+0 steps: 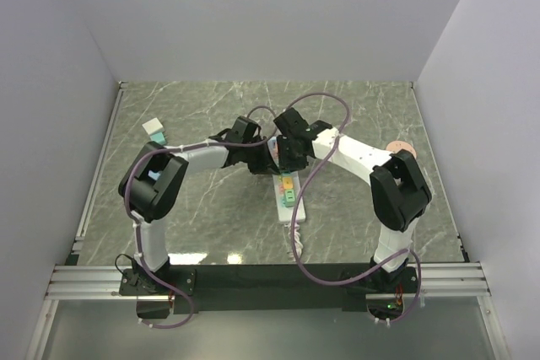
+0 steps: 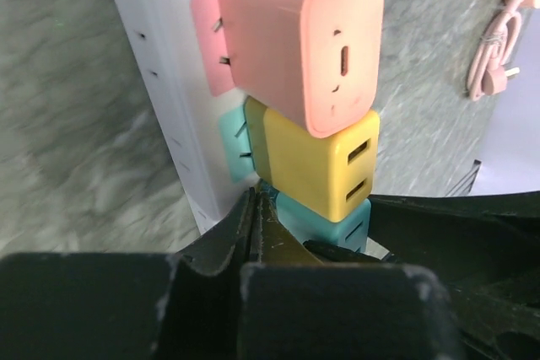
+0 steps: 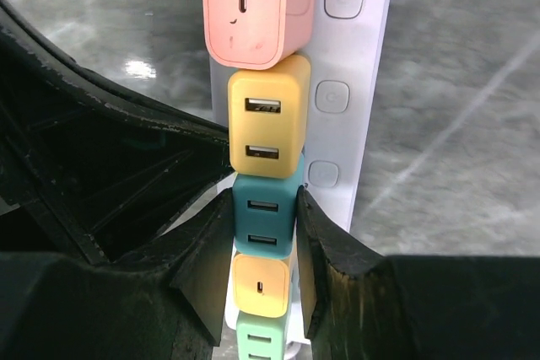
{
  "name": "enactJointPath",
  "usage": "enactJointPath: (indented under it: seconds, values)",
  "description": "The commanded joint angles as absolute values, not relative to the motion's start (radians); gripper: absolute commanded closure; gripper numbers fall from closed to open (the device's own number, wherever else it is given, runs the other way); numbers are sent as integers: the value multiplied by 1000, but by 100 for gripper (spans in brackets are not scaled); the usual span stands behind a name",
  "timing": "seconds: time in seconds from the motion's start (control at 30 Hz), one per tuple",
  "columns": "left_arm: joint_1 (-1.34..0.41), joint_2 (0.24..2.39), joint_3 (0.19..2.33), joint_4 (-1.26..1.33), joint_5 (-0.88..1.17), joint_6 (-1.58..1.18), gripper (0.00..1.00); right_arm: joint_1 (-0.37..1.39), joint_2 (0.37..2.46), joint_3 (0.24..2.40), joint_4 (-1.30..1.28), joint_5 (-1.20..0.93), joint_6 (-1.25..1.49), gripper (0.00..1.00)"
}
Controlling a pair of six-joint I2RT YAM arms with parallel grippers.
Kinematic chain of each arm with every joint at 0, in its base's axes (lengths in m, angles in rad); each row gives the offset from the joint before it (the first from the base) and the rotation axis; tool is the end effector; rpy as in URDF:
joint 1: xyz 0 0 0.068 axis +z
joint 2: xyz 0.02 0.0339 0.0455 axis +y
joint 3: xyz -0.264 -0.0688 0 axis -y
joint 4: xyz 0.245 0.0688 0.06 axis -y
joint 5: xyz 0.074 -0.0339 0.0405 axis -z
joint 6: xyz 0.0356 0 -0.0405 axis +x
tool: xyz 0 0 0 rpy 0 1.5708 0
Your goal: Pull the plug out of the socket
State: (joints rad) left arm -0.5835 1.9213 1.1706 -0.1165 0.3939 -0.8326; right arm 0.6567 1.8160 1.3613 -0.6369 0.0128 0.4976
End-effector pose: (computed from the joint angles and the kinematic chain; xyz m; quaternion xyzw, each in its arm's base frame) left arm 0.3262 -0.2317 0.1567 -0.0475 0.9219 -0.3593 0.1372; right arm 0.3021 0.2323 0.2187 -0.0757 0.9685 0.1243 0.2023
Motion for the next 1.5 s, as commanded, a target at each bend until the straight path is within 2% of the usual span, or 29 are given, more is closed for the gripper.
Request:
enactJointPath:
  seconds: [0.0, 0.27, 0.6, 0.7, 0.83, 0.97, 1.1, 1.33, 1.47]
  values:
    - [-632, 2051, 1146, -216, 284, -819, 100, 664, 1767, 1451, -693, -2, 522, 100]
    - [-653, 2108, 1132, -229, 267, -839, 100, 660, 1721, 1546, -818, 109, 532, 100]
    - [-661, 2050, 1177, -232, 272, -833, 100, 612, 1605, 1503, -896, 230, 590, 100]
    - [-660, 1984, 1212, -221, 279, -824, 100, 549, 1482, 1421, -842, 210, 594, 100]
    - [-657, 1904, 1316, -204, 302, -821, 99, 491, 1379, 1358, -727, 68, 555, 100]
    - [-631, 1809, 1384, -244, 267, -831, 96, 489, 1407, 1364, -703, 3, 538, 100]
    - [-521, 1633, 1344, -307, 193, -850, 93, 489, 1459, 1339, -618, -149, 554, 100]
    - [-299, 1396, 1114, -387, 169, -815, 89, 603, 1656, 1428, -445, -374, 552, 100]
    - [-239, 1310, 996, -358, 234, -825, 89, 682, 1880, 1528, -394, -434, 594, 100]
